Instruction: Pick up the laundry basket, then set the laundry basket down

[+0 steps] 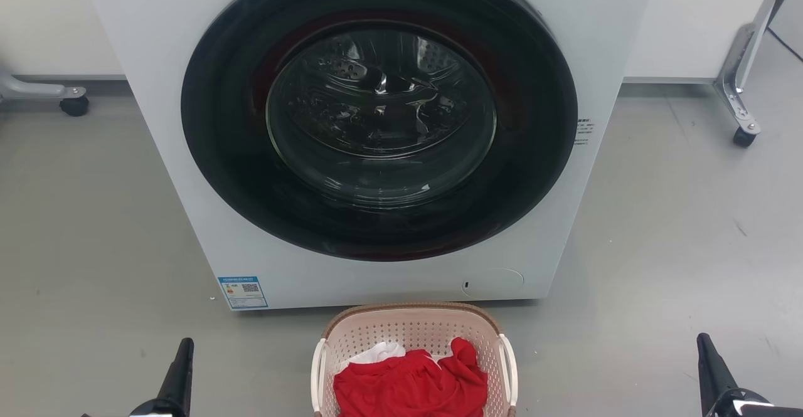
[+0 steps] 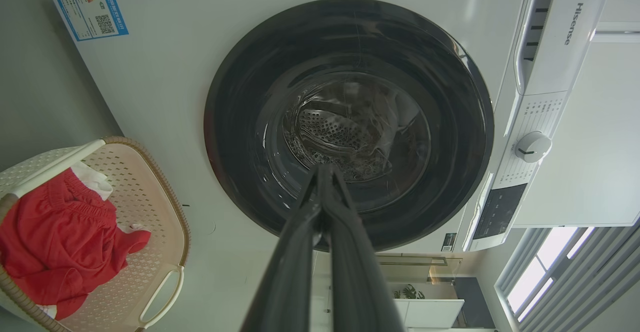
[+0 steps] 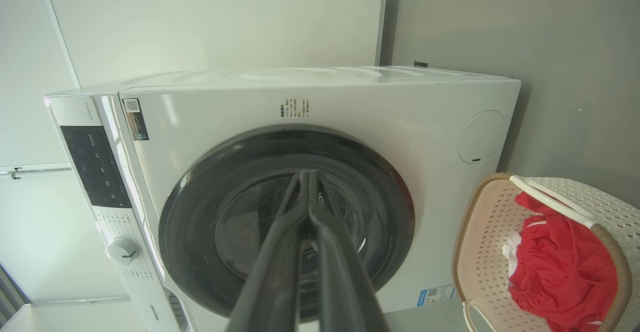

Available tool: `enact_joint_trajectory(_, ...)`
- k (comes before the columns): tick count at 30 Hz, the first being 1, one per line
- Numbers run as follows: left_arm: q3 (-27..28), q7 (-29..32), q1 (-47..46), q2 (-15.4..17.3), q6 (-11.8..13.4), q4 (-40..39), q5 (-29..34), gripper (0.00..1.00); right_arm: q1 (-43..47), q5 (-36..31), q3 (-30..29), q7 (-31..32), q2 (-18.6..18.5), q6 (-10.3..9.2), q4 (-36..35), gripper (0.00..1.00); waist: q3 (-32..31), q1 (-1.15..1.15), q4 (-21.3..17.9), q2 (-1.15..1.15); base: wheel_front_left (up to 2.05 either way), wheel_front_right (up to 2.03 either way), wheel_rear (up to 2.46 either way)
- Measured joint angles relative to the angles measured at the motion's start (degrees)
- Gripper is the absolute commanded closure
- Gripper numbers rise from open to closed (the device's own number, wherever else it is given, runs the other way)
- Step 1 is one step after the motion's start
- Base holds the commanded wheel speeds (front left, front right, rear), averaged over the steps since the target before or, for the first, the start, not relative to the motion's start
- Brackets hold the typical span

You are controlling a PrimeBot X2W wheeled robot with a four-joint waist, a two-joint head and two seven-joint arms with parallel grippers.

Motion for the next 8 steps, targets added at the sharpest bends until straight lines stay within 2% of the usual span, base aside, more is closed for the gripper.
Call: enact_joint_trajectory(8,0.0,0.0,0.0,0.0,0.0,0.0,0.0,1.0,0.0,0.0,0.0,0.0,0.0,0.0,0.0,1.0,0.0,0.0,0.0,0.0,0.0,0.0,0.0)
